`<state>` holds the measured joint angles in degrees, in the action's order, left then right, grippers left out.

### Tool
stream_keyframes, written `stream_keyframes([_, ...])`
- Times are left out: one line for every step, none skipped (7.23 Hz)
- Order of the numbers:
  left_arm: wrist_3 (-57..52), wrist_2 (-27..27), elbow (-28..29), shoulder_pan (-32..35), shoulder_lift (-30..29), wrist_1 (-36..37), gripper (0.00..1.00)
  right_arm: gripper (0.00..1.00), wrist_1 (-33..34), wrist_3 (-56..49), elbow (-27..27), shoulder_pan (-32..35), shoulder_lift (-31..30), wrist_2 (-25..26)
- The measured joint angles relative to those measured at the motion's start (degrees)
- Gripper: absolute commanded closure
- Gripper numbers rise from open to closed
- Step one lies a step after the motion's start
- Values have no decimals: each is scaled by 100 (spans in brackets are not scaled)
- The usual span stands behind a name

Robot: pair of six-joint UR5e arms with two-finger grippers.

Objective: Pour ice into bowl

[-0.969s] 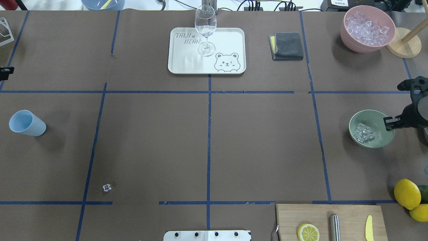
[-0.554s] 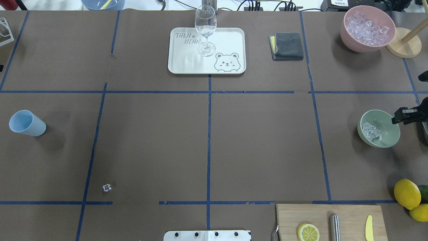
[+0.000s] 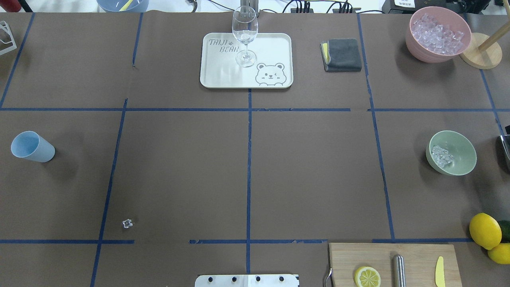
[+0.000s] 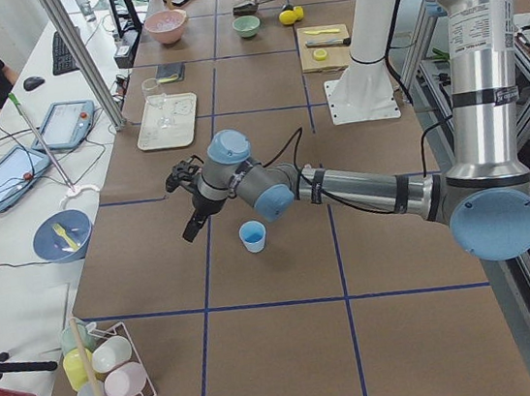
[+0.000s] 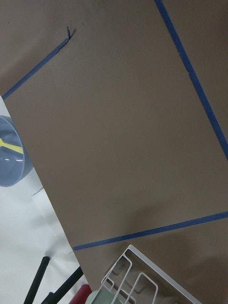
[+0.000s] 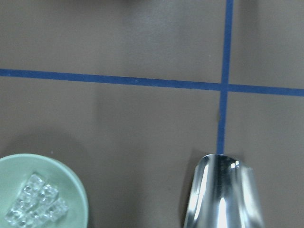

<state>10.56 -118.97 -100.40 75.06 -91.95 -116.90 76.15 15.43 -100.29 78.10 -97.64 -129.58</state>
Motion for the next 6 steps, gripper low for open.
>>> stream_keyframes([-443, -89, 14, 240, -296, 749, 0, 0, 690, -896, -5, 451, 194, -31])
stream_keyframes([-791, -315, 54, 479, -470, 1360, 0, 0, 1333, -1671, -18, 843, 375, -105])
stream_keyframes([-1089, -699, 191, 694, -517, 1701, 0, 0, 1811, -2164, -59, 1133, 493, -182])
stream_keyframes([-1363, -1075, 427, 925, -491, 1869, 0, 0, 2106, -2459, -105, 1343, 496, -319])
stream_keyframes([-1539, -1302, 672, 1170, -441, 1977, 0, 0, 2212, -2591, -116, 1447, 437, -470])
stream_keyframes([-1618, -1446, 852, 1361, -327, 2063, 0, 0, 2225, -2642, -72, 1488, 381, -568])
